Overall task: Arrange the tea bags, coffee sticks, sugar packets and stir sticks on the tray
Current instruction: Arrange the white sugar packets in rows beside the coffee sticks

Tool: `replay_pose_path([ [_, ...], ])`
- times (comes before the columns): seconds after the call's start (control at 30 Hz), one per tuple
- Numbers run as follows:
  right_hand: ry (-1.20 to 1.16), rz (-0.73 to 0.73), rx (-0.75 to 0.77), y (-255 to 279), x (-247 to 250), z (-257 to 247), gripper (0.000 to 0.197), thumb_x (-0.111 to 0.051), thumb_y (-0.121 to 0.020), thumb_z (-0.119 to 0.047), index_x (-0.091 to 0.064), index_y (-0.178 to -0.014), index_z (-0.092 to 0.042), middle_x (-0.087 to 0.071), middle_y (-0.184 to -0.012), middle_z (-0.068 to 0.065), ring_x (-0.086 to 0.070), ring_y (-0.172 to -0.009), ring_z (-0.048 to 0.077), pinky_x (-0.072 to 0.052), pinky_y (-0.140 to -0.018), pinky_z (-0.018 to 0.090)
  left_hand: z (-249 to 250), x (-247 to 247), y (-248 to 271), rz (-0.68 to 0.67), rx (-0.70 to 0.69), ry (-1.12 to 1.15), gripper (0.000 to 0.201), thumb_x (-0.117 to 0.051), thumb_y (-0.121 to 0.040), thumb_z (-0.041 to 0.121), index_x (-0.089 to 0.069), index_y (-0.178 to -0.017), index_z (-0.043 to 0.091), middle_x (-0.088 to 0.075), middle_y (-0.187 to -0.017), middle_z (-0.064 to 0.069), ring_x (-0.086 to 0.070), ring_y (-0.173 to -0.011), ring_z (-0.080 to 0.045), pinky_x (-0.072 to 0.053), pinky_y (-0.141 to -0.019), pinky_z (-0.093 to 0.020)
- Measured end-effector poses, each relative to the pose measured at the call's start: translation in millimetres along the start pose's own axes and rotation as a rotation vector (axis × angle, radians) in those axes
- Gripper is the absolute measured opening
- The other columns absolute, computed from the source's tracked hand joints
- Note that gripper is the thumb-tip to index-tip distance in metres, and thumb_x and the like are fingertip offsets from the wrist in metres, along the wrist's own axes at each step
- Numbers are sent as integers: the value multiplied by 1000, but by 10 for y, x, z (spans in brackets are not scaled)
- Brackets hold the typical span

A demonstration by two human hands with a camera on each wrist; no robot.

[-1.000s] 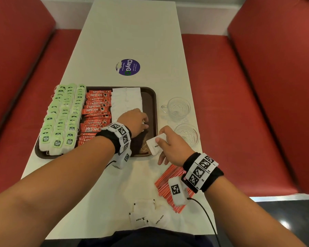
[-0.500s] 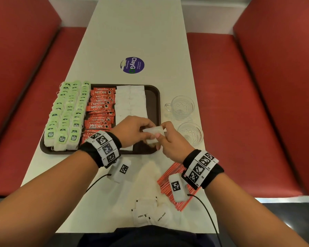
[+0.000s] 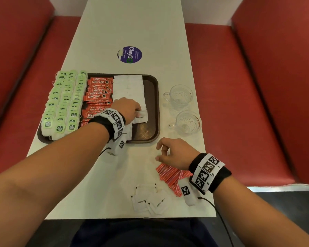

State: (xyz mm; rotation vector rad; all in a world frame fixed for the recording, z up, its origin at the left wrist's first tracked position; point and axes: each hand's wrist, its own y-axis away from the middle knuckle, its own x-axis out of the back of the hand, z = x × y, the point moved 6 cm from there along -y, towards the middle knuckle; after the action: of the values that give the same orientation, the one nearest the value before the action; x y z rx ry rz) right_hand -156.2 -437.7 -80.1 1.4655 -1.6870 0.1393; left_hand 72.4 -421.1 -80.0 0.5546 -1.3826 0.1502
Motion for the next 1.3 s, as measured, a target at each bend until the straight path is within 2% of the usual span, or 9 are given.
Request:
replay_pose_path([
  [0.13, 81, -44, 14, 82, -25, -53, 38, -76, -82, -44, -59, -112, -29, -66, -85, -11, -62, -83, 9, -53, -82, 34, -24, -23, -12, 17, 39, -10, 22, -59, -97, 37, -65, -116, 29, -68, -111, -2, -60, -106, -26, -46, -90, -39],
  [0.3, 261, -139, 63, 167, -177, -219, 56, -80, -74, -51, -57, -119, -26, -57, -84, -13, -53, -76, 8, -41, -65, 26, -43, 40, 85, 73, 100, 65, 32, -71, -88, 37, -57, -116, 27, -60, -117, -2, -57, -108, -26, -46, -93, -42],
  [0.43, 458, -183, 104, 284, -299, -274, 67, -81, -67, -60, -55, -121, -28, -54, -105, -8, -46, -100, 14, -46, -85, 32, 167, 191, 432, 144, 2, 140, 27, -64, -90, 45, -60, -110, 29, -58, -110, 3, -57, -102, -21, -47, -91, -41],
  [0.6, 613, -241, 155, 390, -437, -322, 74, -82, -60, -66, -58, -118, -27, -54, -111, -4, -43, -104, 18, -48, -88, 38, 611, -21, 1109, -93, -285, 161, 26, -64, -88, 54, -64, -98, 30, -59, -95, 11, -56, -91, -12, -46, -79, -30],
  [0.8, 742, -265, 221, 443, -653, -385, 65, -80, -57, -70, -63, -104, -28, -53, -103, -4, -41, -97, 18, -46, -84, 39, 820, -541, 1678, -351, -446, 13, 47, -73, -69, 69, -57, -94, 33, -57, -95, 13, -53, -90, -12, -47, -82, -33],
  [1.0, 724, -217, 228, 406, -698, -432, 53, -79, -67, -63, -62, -101, -26, -56, -101, -4, -40, -95, 17, -42, -81, 35, 804, -780, 1844, -383, -475, -42, 59, -79, -62, 66, -51, -98, 28, -52, -97, 11, -52, -90, -15, -42, -76, -31],
  [1.13, 714, -167, 200, 296, -646, -473, 49, -78, -73, -57, -62, -106, -25, -61, -99, -4, -42, -93, 17, -36, -74, 34, 695, -751, 1778, -389, -421, 29, 54, -82, -66, 56, -50, -102, 30, -51, -98, 12, -51, -90, -13, -44, -79, -30],
  [1.2, 683, -147, 151, 235, -617, -467, 48, -78, -75, -52, -62, -111, -25, -57, -96, -1, -41, -88, 18, -33, -72, 34, 624, -719, 1730, -393, -388, 47, 51, -82, -69, 52, -52, -102, 29, -53, -98, 12, -53, -90, -13, -46, -80, -31],
  [1.3, 634, -130, 92, 144, -601, -466, 52, -80, -74, -48, -60, -117, -26, -51, -98, 2, -46, -84, 22, -38, -73, 33, 517, -672, 1668, -381, -347, 55, 45, -80, -73, 47, -56, -105, 27, -58, -100, 9, -55, -90, -14, -47, -79, -31],
])
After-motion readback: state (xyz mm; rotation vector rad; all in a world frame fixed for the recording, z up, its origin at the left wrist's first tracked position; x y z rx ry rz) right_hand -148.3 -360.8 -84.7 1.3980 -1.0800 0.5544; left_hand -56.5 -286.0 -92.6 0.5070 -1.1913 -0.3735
